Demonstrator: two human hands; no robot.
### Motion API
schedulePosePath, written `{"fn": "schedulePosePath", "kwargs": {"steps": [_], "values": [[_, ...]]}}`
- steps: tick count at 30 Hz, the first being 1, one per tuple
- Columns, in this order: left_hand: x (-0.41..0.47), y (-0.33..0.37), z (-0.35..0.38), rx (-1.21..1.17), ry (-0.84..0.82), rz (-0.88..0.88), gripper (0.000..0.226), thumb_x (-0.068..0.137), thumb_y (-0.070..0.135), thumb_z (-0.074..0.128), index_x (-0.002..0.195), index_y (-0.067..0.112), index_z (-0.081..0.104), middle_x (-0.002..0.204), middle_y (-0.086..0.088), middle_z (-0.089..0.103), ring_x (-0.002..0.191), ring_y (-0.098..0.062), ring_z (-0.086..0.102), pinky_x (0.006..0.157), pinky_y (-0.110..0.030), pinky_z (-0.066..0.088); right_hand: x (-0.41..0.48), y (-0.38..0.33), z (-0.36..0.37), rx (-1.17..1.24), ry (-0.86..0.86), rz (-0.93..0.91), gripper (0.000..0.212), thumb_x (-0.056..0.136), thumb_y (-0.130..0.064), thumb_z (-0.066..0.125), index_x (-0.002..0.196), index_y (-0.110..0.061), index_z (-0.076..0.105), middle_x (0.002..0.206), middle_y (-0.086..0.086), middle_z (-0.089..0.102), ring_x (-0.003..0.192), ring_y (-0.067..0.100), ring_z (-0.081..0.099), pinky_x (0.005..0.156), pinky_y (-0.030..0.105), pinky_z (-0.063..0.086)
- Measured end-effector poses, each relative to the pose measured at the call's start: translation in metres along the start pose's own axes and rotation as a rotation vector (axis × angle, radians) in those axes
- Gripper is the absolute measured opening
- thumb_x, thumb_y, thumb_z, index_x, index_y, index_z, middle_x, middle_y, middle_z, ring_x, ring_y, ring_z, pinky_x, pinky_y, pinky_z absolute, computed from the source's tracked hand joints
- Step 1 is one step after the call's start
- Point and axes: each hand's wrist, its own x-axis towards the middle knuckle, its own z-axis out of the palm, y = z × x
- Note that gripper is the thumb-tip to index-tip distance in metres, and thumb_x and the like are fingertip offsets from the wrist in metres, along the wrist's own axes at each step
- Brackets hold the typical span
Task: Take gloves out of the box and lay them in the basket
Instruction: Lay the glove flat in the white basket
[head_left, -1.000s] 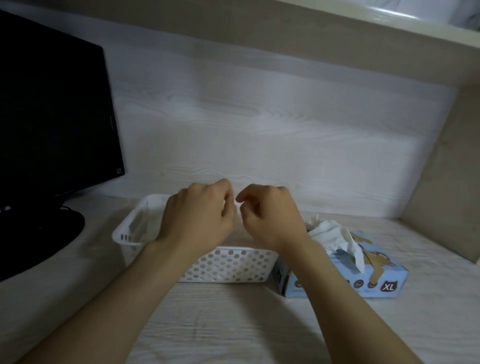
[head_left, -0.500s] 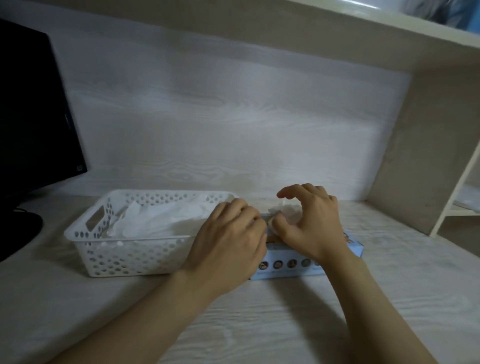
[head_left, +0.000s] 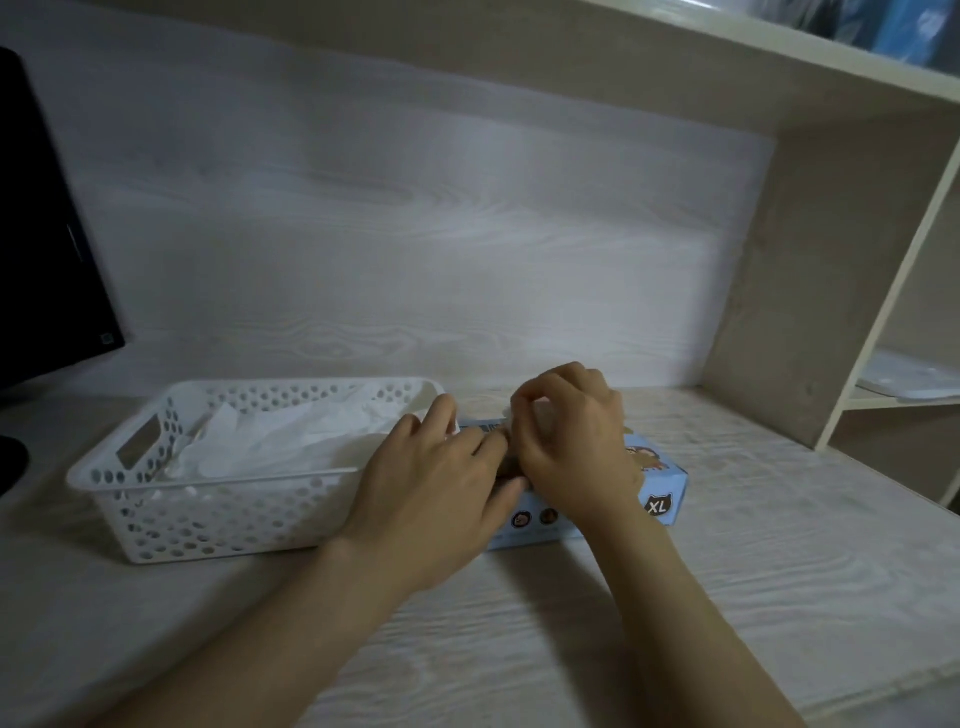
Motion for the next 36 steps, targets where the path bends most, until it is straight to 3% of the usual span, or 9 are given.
{"fn": "schedulePosePath", "kwargs": {"steps": [3,8,14,17,24,27,30,33,36], "values": [[0.000,0.001,0.001,0.020,-0.050,0.003,0.041,0.105,0.054,0.039,0.099,0.024,0.067,0.081,0.006,0.063,0.096,-0.026,0.049,0.067,-0.039,0.044,0.000,-0.004,0.003,-0.006,0.044,-0.060,0.012,0.097,-0.023,0.056,0.096,-0.020,0.067,0.096,-0.007,0.063,0.090,0.018,0.053,0.084,0.036,0.036],[-0.002,0.001,-0.001,0.054,-0.102,0.023,0.046,0.107,0.054,0.031,0.116,0.029,0.069,0.092,0.006,0.065,0.105,-0.028,0.048,0.071,-0.040,0.045,0.006,-0.006,0.000,0.038,0.171,-0.088,0.010,0.100,-0.014,0.062,0.100,-0.020,0.070,0.099,-0.009,0.064,0.094,0.014,0.053,0.086,0.027,0.030],[-0.002,0.001,0.000,0.081,-0.103,0.033,0.049,0.109,0.053,0.030,0.129,0.028,0.066,0.095,0.004,0.064,0.102,-0.029,0.047,0.069,-0.042,0.047,0.008,-0.012,-0.006,0.123,0.365,-0.054,0.009,0.108,-0.014,0.057,0.108,-0.015,0.067,0.103,-0.013,0.063,0.094,0.016,0.057,0.088,0.036,0.043],[-0.003,0.001,0.003,0.087,-0.076,0.041,0.048,0.110,0.054,0.032,0.129,0.026,0.067,0.093,0.002,0.064,0.099,-0.030,0.047,0.067,-0.042,0.049,0.008,-0.016,-0.012,0.172,0.453,-0.004,0.014,0.110,-0.019,0.052,0.109,-0.013,0.065,0.104,-0.013,0.061,0.093,0.017,0.059,0.083,0.045,0.049],[-0.005,0.001,0.005,-0.008,0.027,0.021,0.039,0.105,0.054,0.046,0.103,0.025,0.072,0.082,0.006,0.066,0.088,-0.025,0.049,0.062,-0.037,0.050,0.010,-0.027,-0.025,0.292,0.660,0.087,0.015,0.112,-0.028,0.048,0.107,-0.019,0.059,0.099,-0.001,0.063,0.086,0.029,0.062,0.074,0.053,0.049],[-0.006,0.002,-0.003,-0.179,0.110,-0.093,0.042,0.093,0.062,0.055,0.098,0.022,0.068,0.084,0.009,0.065,0.087,-0.018,0.054,0.068,-0.029,0.046,0.010,-0.026,-0.022,0.275,0.605,0.052,0.016,0.110,-0.025,0.054,0.102,-0.014,0.063,0.095,-0.002,0.065,0.083,0.026,0.062,0.074,0.053,0.049],[-0.005,0.003,-0.011,-0.305,0.169,-0.170,0.052,0.083,0.067,0.064,0.105,0.021,0.056,0.085,0.008,0.059,0.081,-0.016,0.054,0.073,-0.031,0.044,0.006,-0.030,-0.018,0.259,0.481,0.015,0.022,0.106,-0.032,0.058,0.095,-0.016,0.067,0.085,-0.007,0.068,0.077,0.017,0.063,0.075,0.048,0.050],[-0.005,0.001,-0.018,-0.367,0.264,-0.216,0.042,0.091,0.047,0.073,0.120,0.020,0.061,0.091,0.005,0.068,0.082,-0.017,0.060,0.079,-0.035,0.050,0.002,-0.033,-0.016,0.323,0.382,-0.024,0.025,0.103,-0.035,0.063,0.090,-0.016,0.071,0.076,-0.011,0.069,0.069,0.010,0.064,0.068,0.038,0.051],[-0.005,-0.009,-0.025,-0.427,0.374,-0.281,0.013,0.100,0.026,0.067,0.111,0.021,0.068,0.088,0.006,0.070,0.080,-0.017,0.061,0.074,-0.034,0.050,0.003,-0.035,-0.017,0.396,0.320,0.016,0.027,0.102,-0.035,0.068,0.084,-0.016,0.074,0.055,-0.007,0.059,0.049,0.014,0.053,0.048,0.030,0.040]]}}
